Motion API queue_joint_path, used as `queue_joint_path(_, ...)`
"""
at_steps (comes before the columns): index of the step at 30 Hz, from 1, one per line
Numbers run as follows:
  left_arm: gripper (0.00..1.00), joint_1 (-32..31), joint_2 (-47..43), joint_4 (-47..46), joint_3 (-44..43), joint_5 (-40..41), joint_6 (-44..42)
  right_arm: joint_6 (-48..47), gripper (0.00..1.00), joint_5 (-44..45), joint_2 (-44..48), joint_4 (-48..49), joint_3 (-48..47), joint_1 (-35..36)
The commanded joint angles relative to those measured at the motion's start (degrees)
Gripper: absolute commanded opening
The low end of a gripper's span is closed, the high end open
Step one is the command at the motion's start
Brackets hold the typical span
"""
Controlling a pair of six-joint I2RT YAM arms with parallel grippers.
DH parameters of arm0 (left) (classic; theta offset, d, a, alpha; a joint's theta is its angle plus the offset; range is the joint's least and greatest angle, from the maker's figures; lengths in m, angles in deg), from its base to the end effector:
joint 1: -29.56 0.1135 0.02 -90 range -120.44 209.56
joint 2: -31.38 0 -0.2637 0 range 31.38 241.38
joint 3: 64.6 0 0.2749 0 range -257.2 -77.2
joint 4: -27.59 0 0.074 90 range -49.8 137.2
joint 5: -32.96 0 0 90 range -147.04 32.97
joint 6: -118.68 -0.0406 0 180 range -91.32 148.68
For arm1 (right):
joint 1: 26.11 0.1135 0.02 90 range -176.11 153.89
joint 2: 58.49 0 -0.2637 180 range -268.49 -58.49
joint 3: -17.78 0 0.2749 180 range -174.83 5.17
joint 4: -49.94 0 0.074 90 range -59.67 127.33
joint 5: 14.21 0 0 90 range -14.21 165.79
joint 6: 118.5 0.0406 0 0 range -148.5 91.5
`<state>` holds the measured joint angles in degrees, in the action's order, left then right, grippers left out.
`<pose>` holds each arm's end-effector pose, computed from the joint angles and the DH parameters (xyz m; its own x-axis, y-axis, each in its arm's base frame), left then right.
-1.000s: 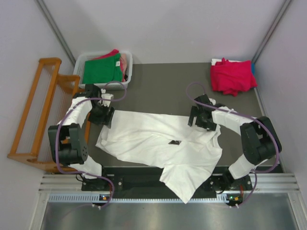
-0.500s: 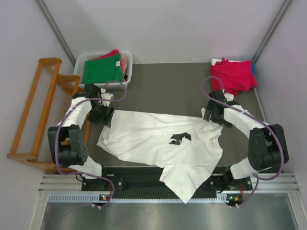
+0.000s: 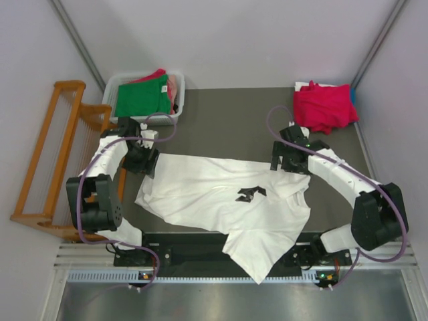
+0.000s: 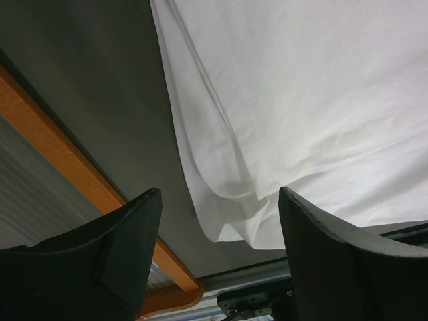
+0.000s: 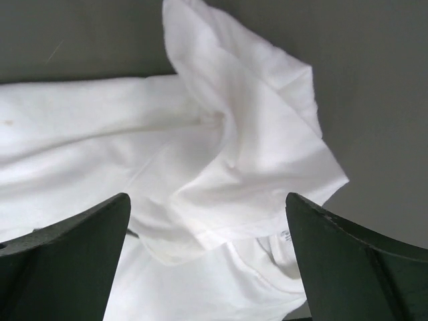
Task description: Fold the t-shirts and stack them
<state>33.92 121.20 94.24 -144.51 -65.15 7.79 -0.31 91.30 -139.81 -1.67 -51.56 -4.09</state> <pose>0.3160 0.0184 0.2188 -0.9212 0.2838 -0.2661 0.3060 0.9509 -0.0453 0.2817 0.1022 0.2158 -0.8504 0.1471 -0.5052 0.1710 0.9853 -0.0010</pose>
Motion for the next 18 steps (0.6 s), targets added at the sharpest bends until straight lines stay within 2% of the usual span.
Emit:
queue_joint_path(1, 0.75, 0.12, -1.58, 0.1, -1.86, -1.28, 0.58, -0.68, 1.0, -3.46, 3.27, -3.09, 2.14, 4.25)
queue_joint_path(7, 0.75, 0.12, -0.17, -1.13, -2.04, -1.2, 1.55, 0.73, 1.0, -5.58, 7.14, -2.04, 4.79, 9.7)
queue_joint_path(10, 0.75, 0.12, 1.58, -5.77, -1.69, -0.5, 3.3, 0.82, 1.0, -4.61, 7.05, -0.64, 4.79, 12.59)
queue_joint_path(14, 0.75, 0.12, 9.2, -11.23, -4.23, -1.9, 5.94, 0.82, 1.0, -4.35, 6.35, 2.17, 2.78, 15.76)
queue_joint_path(18, 0.6, -0.58, 16.51, -13.7, -9.76, -0.94, 7.87, 0.73, 1.0, -4.08, 5.12, 3.4, 0.22, 18.67)
